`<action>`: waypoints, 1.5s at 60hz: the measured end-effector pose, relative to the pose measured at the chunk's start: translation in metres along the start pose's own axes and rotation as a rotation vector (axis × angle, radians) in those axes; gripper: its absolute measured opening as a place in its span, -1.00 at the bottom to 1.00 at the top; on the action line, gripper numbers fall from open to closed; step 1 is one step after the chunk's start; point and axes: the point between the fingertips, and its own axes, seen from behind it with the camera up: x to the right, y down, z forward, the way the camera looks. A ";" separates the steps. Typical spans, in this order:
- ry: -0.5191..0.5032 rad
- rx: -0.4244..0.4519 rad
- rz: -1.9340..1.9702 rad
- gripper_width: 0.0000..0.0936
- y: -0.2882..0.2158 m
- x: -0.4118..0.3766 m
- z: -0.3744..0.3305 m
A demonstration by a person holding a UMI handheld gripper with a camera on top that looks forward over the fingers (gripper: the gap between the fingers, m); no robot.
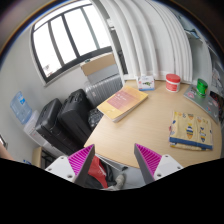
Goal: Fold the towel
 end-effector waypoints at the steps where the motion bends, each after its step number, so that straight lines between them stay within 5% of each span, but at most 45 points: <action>1: -0.004 -0.002 -0.003 0.77 0.000 -0.002 0.002; 23: 0.102 -0.010 -0.023 0.76 -0.007 0.024 0.044; 44: 0.520 0.066 -0.026 0.58 -0.050 0.225 0.098; 48: 0.538 0.068 -0.011 0.42 -0.048 0.243 0.106; 55: 0.485 0.121 0.011 -0.20 -0.047 0.244 0.111; 60: 0.535 0.128 0.017 -0.85 -0.046 0.257 0.100; 77: 0.504 0.057 -0.047 -0.98 -0.047 0.251 0.098; 90: 0.483 0.159 -0.013 -0.98 -0.095 0.262 0.025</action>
